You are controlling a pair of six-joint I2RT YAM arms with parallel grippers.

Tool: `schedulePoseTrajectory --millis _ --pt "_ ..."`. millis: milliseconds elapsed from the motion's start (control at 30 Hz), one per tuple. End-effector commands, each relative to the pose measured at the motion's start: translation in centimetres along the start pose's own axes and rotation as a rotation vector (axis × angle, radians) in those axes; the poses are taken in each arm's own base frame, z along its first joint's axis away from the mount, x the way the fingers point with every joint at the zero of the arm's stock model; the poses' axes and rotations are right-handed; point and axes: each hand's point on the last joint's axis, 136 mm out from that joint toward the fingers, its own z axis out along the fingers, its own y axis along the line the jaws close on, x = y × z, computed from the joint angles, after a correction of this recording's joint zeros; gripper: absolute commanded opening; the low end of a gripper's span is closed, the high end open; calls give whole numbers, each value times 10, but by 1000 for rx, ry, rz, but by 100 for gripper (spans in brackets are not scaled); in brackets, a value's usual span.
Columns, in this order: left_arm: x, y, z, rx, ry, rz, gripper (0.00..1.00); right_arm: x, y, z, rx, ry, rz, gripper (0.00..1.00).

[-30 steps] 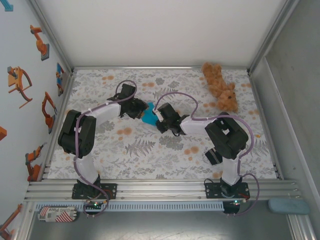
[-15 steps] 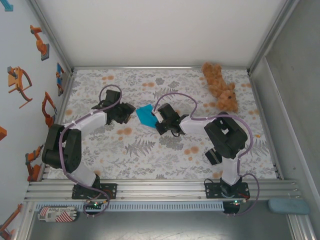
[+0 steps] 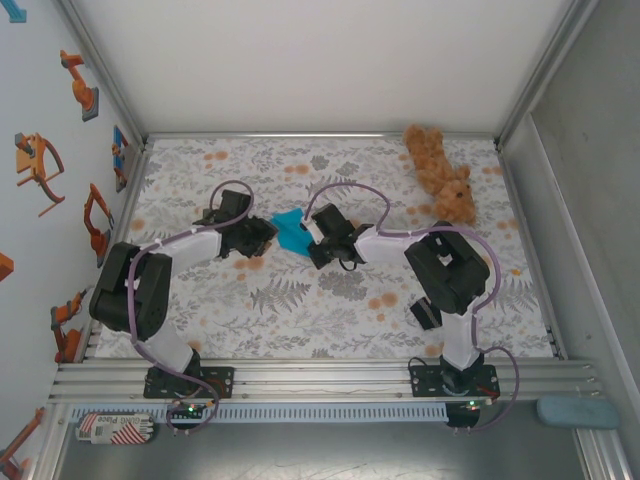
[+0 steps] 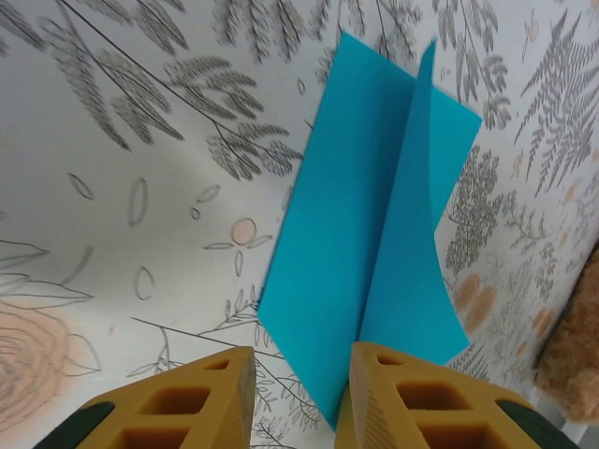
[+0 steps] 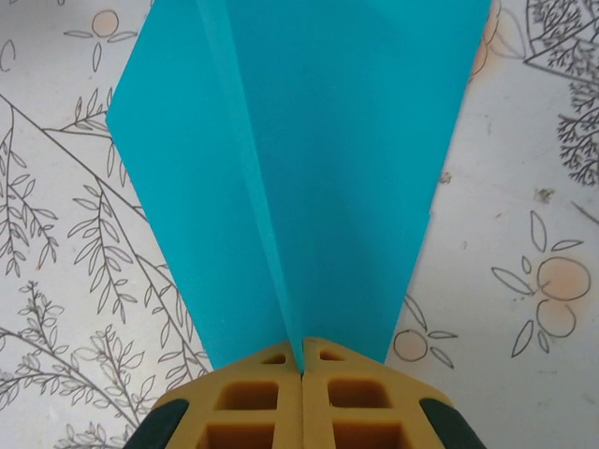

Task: Fold a paper plane with a square sheet of paper (pick it up from the middle)
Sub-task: Fourth fold the wing at the center of the table.

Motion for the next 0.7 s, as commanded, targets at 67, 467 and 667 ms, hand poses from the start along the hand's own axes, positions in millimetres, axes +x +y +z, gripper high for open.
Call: schedulePoseTrajectory --millis 67,467,667 --pt "18 -12 15 40 56 59 29 25 9 0 -63 121 92 4" --pt "30 -15 25 81 73 101 25 32 17 -16 -245 174 268 4" --pt "39 -16 35 91 106 112 24 38 16 -14 -277 193 311 4"
